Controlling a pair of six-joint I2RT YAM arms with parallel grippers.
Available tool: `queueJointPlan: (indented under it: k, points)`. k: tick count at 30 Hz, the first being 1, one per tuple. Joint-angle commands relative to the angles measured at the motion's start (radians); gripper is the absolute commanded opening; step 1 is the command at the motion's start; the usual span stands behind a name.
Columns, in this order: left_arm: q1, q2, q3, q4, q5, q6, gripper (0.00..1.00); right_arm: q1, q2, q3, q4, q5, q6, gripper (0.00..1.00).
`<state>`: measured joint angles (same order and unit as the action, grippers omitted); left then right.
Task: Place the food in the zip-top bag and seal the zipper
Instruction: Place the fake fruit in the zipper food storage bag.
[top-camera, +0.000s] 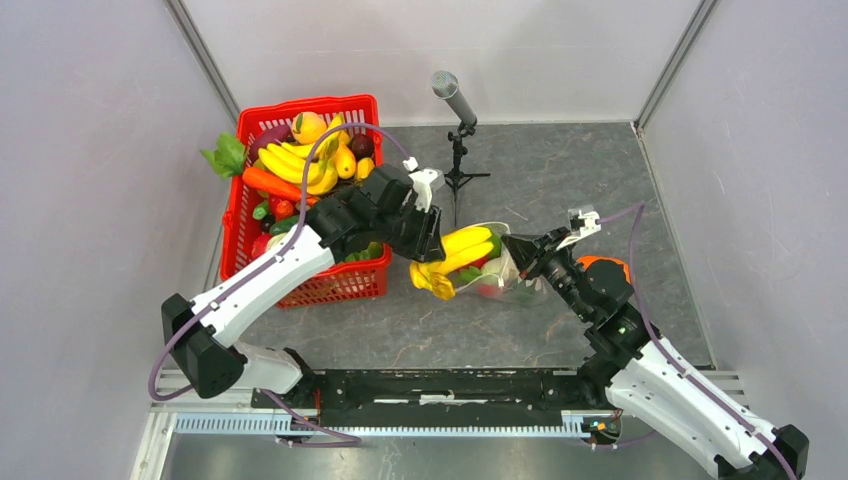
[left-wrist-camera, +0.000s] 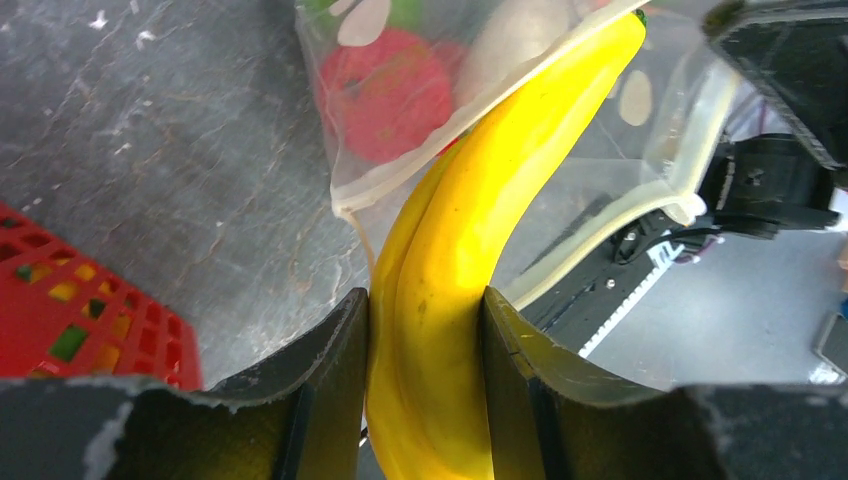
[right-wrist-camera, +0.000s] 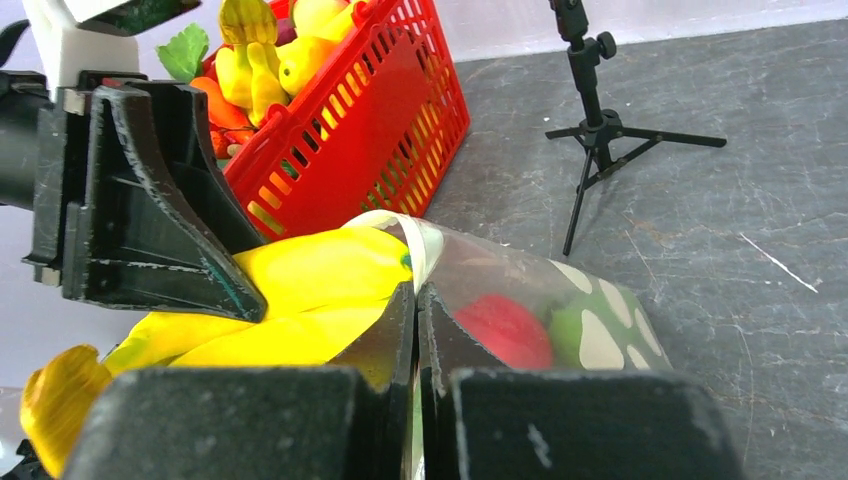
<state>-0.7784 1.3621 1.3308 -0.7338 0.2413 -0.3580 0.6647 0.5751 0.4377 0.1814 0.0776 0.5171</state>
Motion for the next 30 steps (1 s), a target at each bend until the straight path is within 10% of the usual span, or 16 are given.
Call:
queueJointPlan:
  k: [1, 12, 30]
  points:
    - [-0.014, 0.02, 0.057, -0.062, -0.096, 0.031, 0.23, -0.001, 0.004, 0.032, 0.098, -0.056, -0.023, 0.02]
    - [-0.044, 0.243, 0.299, -0.118, -0.234, -0.027, 0.23, 0.004, 0.068, 0.073, 0.103, -0.251, -0.092, 0.02]
    - [-0.044, 0.324, 0.273, 0.019, -0.179, -0.166, 0.35, 0.009, 0.081, 0.117, 0.046, -0.551, -0.253, 0.03]
